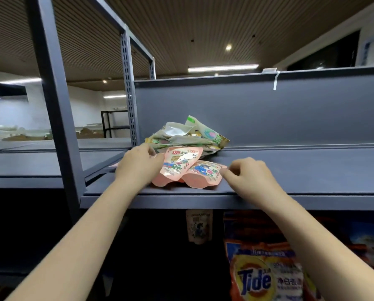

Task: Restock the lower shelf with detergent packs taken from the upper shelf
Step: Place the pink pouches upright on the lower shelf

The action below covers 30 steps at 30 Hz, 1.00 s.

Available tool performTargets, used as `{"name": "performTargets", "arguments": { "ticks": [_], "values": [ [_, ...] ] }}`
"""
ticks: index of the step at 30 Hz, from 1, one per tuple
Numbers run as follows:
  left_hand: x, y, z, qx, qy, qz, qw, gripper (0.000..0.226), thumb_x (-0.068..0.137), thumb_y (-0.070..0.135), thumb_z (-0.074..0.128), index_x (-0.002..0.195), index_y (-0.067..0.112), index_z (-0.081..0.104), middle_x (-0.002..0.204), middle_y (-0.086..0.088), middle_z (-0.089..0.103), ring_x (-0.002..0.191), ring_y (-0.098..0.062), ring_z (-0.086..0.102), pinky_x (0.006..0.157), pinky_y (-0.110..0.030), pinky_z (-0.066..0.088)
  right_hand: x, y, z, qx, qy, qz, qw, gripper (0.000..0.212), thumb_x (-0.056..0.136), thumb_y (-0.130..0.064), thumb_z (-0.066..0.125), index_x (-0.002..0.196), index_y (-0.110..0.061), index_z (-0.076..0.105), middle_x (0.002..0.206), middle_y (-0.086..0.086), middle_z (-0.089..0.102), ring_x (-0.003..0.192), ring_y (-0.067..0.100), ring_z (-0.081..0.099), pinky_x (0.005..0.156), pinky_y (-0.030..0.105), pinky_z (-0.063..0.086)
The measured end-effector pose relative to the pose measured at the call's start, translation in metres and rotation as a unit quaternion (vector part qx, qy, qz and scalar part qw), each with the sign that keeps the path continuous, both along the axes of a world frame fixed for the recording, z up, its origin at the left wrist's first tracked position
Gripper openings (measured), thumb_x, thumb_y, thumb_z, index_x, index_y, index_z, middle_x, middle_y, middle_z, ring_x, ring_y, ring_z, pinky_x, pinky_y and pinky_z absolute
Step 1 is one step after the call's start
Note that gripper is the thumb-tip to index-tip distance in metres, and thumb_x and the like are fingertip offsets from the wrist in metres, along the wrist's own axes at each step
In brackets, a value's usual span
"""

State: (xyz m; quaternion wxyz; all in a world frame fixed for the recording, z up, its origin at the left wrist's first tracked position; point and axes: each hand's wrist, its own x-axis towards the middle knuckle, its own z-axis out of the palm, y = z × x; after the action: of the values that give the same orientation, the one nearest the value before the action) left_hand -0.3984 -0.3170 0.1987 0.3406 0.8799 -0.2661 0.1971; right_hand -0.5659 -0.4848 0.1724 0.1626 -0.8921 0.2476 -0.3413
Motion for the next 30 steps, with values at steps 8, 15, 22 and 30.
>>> {"name": "performTargets", "arguments": {
  "ticks": [8, 15, 22, 30],
  "values": [
    [0.026, -0.034, 0.005, 0.127, 0.186, -0.016, 0.974, 0.052, 0.091, 0.046, 0.048, 0.129, 0.010, 0.049, 0.103, -0.005, 0.052, 0.080, -0.017, 0.047, 0.056, -0.027, 0.032, 0.067, -0.029, 0.003, 0.254, 0.081, -0.062, 0.962, 0.032, 0.084, -0.042, 0.054, 0.098, -0.013, 0.053, 0.101, 0.006, 0.062, 0.099, 0.026, 0.058, 0.086, 0.034, 0.047],
    [0.033, -0.040, 0.003, -0.109, 0.344, -0.099, 0.927, 0.046, 0.080, 0.011, 0.065, 0.124, 0.005, 0.054, 0.102, -0.013, 0.063, 0.076, -0.023, 0.060, 0.065, -0.030, 0.048, 0.068, -0.029, 0.011, 0.404, -0.014, -0.009, 0.915, 0.018, 0.075, -0.005, 0.070, 0.084, -0.005, 0.054, 0.088, 0.014, 0.061, 0.070, 0.020, 0.055, 0.052, 0.021, 0.045],
    [0.019, -0.026, 0.000, -0.331, 0.376, -0.152, 0.852, 0.015, 0.071, -0.009, 0.055, 0.072, 0.006, 0.059, 0.074, -0.010, 0.062, 0.045, -0.019, 0.060, 0.049, -0.026, 0.051, 0.033, -0.027, 0.017, 0.434, -0.054, 0.003, 0.899, 0.012, 0.073, -0.003, 0.052, 0.080, -0.002, 0.061, 0.072, 0.014, 0.065, 0.051, 0.024, 0.061, 0.046, 0.024, 0.048],
    [0.003, -0.013, -0.025, -0.406, 0.213, -0.201, 0.866, 0.012, 0.087, 0.001, 0.052, 0.087, 0.012, 0.056, 0.073, -0.001, 0.060, 0.053, -0.006, 0.062, 0.044, -0.015, 0.046, -0.011, -0.026, 0.011, 0.128, -0.054, -0.094, 0.986, 0.027, 0.080, -0.011, 0.046, 0.053, -0.011, 0.050, 0.057, 0.006, 0.051, 0.061, 0.028, 0.047, 0.048, 0.026, 0.034]
  ]
}}
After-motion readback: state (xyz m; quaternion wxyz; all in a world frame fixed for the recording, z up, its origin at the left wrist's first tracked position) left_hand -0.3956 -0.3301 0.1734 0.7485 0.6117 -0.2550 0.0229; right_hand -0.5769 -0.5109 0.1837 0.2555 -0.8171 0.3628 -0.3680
